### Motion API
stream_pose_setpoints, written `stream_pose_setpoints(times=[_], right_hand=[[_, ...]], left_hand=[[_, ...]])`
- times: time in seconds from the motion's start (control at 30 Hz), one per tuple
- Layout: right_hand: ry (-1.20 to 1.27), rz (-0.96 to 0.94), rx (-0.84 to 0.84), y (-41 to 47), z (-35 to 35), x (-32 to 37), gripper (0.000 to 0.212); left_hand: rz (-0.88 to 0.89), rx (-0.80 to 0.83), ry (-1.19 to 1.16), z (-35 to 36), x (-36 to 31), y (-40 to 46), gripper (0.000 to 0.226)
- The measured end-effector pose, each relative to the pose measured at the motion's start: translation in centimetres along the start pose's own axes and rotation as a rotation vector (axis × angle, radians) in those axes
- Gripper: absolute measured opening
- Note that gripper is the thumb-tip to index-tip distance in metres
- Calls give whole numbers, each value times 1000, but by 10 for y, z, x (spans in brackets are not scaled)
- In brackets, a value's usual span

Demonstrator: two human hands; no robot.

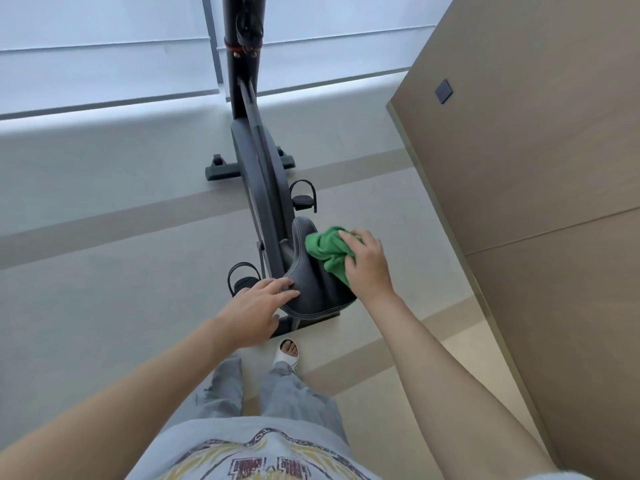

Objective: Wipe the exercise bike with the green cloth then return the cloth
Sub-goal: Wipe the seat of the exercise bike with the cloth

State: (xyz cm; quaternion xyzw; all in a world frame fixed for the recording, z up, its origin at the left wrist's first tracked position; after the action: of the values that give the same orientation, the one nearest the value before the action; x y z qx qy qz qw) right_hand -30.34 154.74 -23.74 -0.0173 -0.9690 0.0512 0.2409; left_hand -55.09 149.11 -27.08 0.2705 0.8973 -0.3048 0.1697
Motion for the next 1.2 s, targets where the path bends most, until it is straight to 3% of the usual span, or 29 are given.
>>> stream_pose_setpoints(times=[0.23,0.6,1.0,1.2], right_hand=[[-35,1,177,44,49,49,54],[-210,-48,-21,-70,44,6,47],[-126,-122,115,89,78,61,44],[-21,-132,47,39,60,43,48]], left_hand=[[-38,57,0,-1,-1,-1,76],[-42,45,-67,24,0,-10,94],[-59,64,-67,20,1,-6,95],[-47,71,-31,15,1,-5,94]])
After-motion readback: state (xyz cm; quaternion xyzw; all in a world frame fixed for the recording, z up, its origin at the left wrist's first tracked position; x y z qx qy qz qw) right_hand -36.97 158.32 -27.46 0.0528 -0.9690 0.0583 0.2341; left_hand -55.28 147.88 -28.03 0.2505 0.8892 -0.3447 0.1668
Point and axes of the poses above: each hand's wrist, its own y-axis towards the middle knuckle, its own z-axis out of the palm, x = y × z, the point moved 2 cm from there along y, towards the middle knuckle, and after that the axes turned 1 degree about y, right-handed, at the moved point
